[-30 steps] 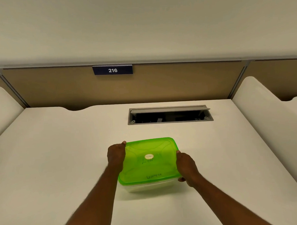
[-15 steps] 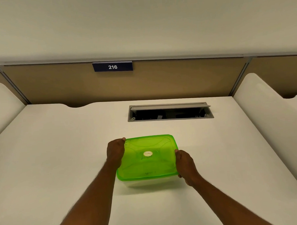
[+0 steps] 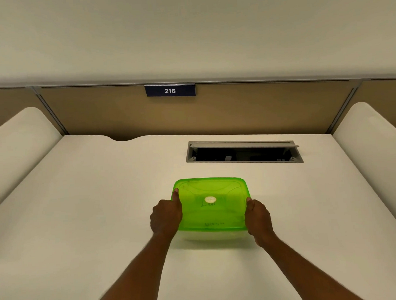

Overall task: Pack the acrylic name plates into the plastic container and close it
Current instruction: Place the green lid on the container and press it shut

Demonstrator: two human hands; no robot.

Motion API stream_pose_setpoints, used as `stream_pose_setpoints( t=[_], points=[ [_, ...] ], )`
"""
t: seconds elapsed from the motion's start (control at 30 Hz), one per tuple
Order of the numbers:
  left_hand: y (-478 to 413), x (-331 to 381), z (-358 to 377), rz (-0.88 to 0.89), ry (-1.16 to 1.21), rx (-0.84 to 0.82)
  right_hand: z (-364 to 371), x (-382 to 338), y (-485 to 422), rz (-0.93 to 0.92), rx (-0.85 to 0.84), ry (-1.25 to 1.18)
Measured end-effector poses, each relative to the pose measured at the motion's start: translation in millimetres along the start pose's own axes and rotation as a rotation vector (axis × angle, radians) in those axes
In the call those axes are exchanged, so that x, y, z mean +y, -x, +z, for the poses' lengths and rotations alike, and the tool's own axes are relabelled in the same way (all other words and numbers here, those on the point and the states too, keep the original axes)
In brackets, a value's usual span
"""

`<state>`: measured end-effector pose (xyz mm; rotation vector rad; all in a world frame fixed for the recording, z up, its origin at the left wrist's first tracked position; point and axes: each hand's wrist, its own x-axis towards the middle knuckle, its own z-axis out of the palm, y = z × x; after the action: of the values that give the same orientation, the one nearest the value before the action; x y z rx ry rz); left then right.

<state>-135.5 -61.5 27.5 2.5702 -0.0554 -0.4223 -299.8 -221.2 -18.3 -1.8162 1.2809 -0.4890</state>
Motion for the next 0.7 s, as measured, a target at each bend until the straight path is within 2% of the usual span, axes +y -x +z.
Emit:
stream_pose_setpoints(
  t=[0.33, 0.47, 0.7],
  points=[
    [10, 4, -4, -0.033, 0.109, 0.085, 2, -2, 1, -0.029, 0.047, 0.031],
    [11, -5, 0, -0.099, 0.1, 0.0, 0, -4, 1, -0.055, 0.059, 0.034],
    [13, 2, -5, 0.014, 0.061, 0.026, 0, -6, 0, -0.078, 0.052, 0.056]
  ],
)
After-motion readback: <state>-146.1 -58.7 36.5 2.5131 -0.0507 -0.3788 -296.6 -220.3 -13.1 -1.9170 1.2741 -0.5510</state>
